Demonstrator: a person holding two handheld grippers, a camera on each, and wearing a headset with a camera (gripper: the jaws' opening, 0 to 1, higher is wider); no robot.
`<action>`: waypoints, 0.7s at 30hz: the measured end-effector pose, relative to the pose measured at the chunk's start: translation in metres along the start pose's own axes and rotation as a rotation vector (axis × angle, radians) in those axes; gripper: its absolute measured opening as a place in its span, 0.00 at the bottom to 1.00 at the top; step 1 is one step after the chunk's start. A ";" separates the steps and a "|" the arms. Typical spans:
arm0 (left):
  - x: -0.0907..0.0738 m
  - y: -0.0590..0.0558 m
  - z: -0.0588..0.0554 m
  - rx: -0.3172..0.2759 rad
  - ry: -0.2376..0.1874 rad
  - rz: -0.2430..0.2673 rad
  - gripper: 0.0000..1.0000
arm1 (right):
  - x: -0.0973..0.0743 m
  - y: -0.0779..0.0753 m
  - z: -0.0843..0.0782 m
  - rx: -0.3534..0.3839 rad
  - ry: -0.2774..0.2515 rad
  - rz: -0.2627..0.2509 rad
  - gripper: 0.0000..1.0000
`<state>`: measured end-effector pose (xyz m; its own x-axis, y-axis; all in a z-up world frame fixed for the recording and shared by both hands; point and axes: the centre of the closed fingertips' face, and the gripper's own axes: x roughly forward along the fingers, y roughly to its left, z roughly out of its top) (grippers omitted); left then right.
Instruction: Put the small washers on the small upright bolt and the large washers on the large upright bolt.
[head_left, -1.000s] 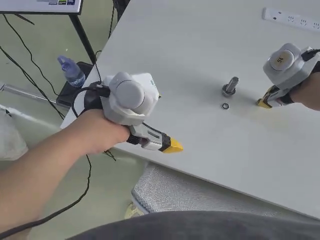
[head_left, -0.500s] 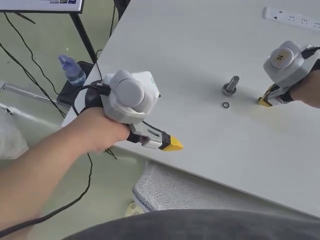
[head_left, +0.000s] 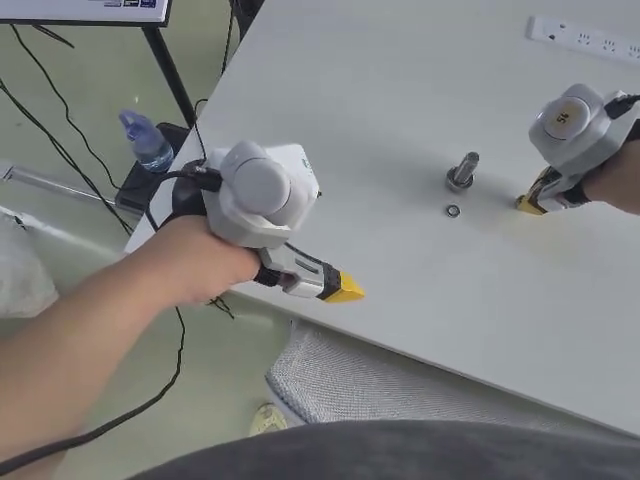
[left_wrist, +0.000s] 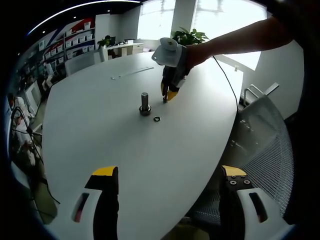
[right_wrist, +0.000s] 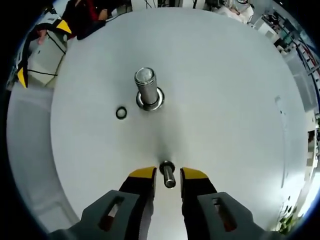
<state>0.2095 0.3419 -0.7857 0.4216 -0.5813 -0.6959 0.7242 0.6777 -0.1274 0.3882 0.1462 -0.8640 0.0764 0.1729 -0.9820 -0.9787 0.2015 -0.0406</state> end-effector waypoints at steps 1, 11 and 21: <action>0.000 0.000 -0.001 -0.001 0.001 0.001 0.83 | -0.001 0.003 0.000 0.008 0.000 0.012 0.23; -0.004 -0.002 -0.003 0.010 0.008 0.004 0.82 | -0.009 0.006 0.001 -0.004 -0.011 0.007 0.32; -0.010 0.001 0.008 0.014 -0.028 0.010 0.84 | -0.023 0.004 0.008 -0.011 -0.024 0.004 0.33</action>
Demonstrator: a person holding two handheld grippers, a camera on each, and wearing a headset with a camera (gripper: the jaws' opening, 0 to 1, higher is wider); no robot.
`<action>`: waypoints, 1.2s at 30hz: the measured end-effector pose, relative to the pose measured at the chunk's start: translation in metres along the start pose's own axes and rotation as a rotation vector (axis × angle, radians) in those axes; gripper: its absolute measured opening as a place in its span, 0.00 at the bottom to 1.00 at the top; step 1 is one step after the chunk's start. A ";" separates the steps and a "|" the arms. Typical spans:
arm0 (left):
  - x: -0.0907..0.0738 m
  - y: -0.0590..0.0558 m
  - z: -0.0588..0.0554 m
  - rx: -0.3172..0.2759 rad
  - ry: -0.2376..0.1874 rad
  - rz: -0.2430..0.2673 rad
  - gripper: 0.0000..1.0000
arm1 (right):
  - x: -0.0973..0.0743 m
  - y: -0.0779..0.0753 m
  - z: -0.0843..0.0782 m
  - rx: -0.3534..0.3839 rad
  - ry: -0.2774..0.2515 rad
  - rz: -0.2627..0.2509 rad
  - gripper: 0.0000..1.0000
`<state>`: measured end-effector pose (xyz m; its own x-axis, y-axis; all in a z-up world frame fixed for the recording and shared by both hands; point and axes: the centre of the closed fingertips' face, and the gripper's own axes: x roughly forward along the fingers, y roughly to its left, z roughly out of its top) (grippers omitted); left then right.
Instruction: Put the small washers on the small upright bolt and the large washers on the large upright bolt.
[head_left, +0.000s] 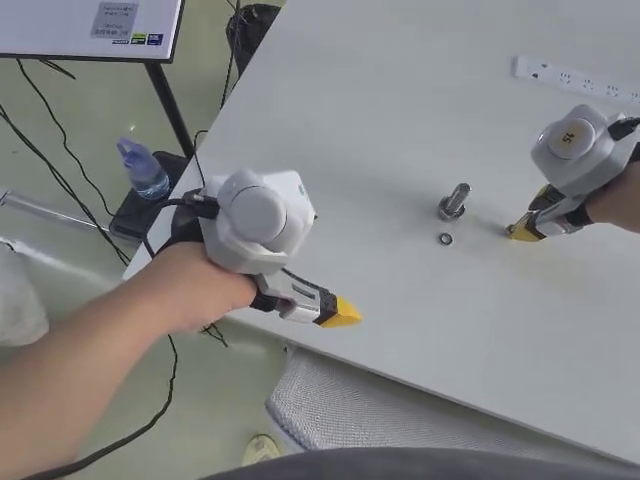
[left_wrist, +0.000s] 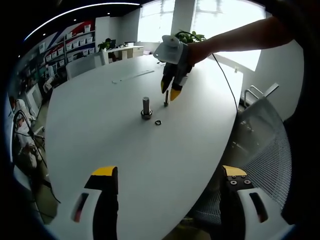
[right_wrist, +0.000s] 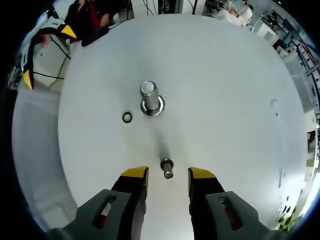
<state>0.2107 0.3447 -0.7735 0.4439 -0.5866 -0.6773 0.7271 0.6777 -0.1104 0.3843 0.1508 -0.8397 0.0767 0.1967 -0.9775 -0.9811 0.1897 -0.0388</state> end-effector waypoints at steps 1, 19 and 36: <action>-0.001 0.000 0.002 0.003 -0.004 0.000 0.84 | -0.001 0.000 0.001 -0.001 -0.001 -0.001 0.33; -0.004 0.001 0.009 0.038 -0.035 -0.014 0.91 | -0.039 0.009 0.035 -0.011 -0.045 -0.011 0.34; -0.006 0.001 0.003 0.079 -0.012 -0.036 0.91 | -0.023 0.046 0.052 0.030 -0.056 0.030 0.33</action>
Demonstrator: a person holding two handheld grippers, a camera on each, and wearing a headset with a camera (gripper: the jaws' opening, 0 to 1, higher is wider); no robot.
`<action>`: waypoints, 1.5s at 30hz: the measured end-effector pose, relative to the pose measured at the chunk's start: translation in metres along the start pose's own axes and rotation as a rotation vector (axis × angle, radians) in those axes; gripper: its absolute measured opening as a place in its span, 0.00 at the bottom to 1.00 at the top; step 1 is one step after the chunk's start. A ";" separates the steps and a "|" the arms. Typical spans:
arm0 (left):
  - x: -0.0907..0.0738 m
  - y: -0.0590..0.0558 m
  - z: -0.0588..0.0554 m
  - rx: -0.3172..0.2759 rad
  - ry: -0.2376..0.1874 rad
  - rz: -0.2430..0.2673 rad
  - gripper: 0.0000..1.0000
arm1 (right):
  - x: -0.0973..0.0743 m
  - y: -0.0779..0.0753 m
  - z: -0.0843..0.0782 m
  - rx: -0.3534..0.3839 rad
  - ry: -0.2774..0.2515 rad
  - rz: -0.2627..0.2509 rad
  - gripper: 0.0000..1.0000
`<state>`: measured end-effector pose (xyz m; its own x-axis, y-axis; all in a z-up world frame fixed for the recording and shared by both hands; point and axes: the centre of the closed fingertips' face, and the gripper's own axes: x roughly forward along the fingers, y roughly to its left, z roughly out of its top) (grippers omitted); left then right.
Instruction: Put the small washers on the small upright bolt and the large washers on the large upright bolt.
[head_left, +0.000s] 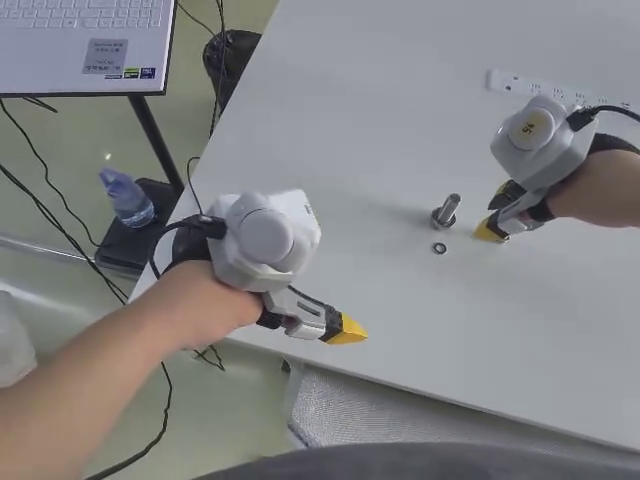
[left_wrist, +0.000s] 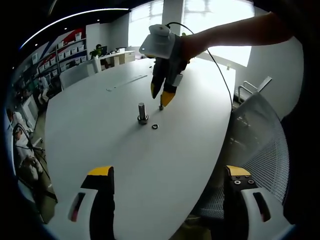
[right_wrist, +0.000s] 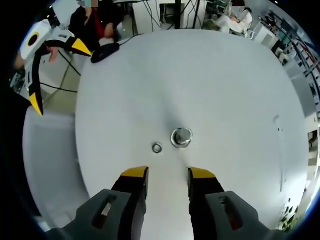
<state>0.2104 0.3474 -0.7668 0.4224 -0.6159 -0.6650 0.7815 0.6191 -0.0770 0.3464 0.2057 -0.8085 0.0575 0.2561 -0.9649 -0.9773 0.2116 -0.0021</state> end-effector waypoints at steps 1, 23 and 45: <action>0.000 0.001 -0.001 -0.001 -0.002 0.002 0.91 | 0.001 0.002 0.001 0.003 -0.002 0.002 0.33; -0.002 0.003 -0.003 0.028 0.013 -0.028 0.86 | 0.050 0.018 0.008 0.161 -0.059 -0.057 0.30; -0.007 0.005 -0.012 0.021 0.026 -0.040 0.83 | 0.067 0.015 0.010 0.202 -0.039 -0.080 0.23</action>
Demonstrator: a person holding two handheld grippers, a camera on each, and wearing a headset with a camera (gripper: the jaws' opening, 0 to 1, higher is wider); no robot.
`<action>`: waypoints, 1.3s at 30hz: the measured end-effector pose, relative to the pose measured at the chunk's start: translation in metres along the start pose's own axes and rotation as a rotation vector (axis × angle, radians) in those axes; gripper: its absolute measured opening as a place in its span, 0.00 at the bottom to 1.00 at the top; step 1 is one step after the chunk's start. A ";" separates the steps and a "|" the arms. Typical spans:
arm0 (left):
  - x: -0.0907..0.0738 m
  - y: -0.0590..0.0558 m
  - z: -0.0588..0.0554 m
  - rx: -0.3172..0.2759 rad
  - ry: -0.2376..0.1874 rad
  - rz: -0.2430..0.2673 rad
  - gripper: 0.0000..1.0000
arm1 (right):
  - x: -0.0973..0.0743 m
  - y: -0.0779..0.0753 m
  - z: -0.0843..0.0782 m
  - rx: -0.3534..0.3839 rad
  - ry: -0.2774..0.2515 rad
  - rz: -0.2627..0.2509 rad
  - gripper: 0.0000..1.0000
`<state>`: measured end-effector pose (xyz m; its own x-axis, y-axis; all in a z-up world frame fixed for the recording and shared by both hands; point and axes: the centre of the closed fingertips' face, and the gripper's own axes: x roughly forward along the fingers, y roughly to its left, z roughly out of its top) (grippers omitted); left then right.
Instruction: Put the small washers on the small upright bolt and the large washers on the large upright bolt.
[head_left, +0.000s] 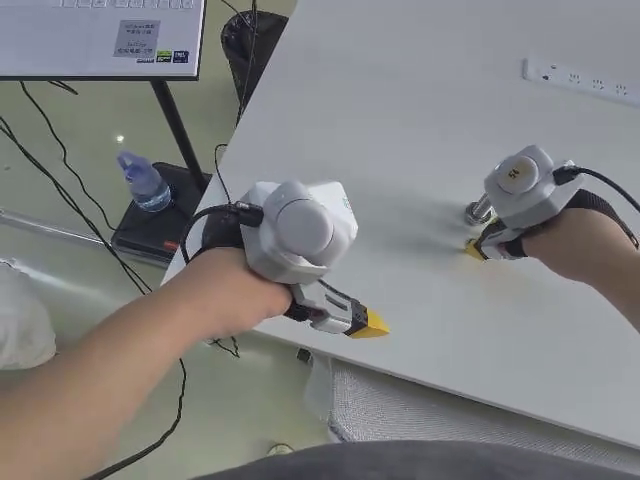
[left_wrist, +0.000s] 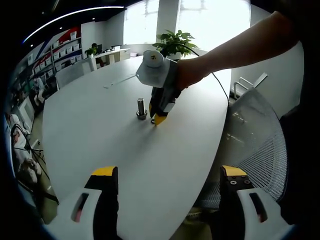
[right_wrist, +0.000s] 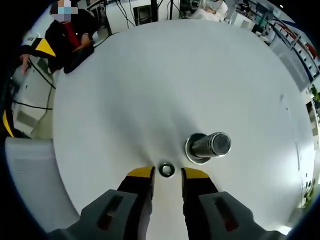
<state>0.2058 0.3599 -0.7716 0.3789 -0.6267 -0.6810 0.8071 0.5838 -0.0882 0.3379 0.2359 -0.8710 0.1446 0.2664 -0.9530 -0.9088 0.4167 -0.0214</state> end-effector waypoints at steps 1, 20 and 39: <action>0.001 0.000 0.000 0.004 0.004 -0.001 0.83 | -0.001 0.000 0.000 -0.001 0.001 -0.001 0.23; 0.002 -0.003 -0.005 -0.003 0.014 -0.008 0.80 | -0.002 0.001 -0.001 0.034 0.026 -0.009 0.15; 0.001 -0.005 -0.013 -0.010 0.033 -0.007 0.77 | 0.004 -0.004 -0.002 -0.011 0.065 -0.004 0.13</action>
<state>0.1965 0.3630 -0.7814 0.3581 -0.6138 -0.7036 0.8050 0.5848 -0.1004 0.3416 0.2340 -0.8756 0.1223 0.2075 -0.9705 -0.9127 0.4077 -0.0279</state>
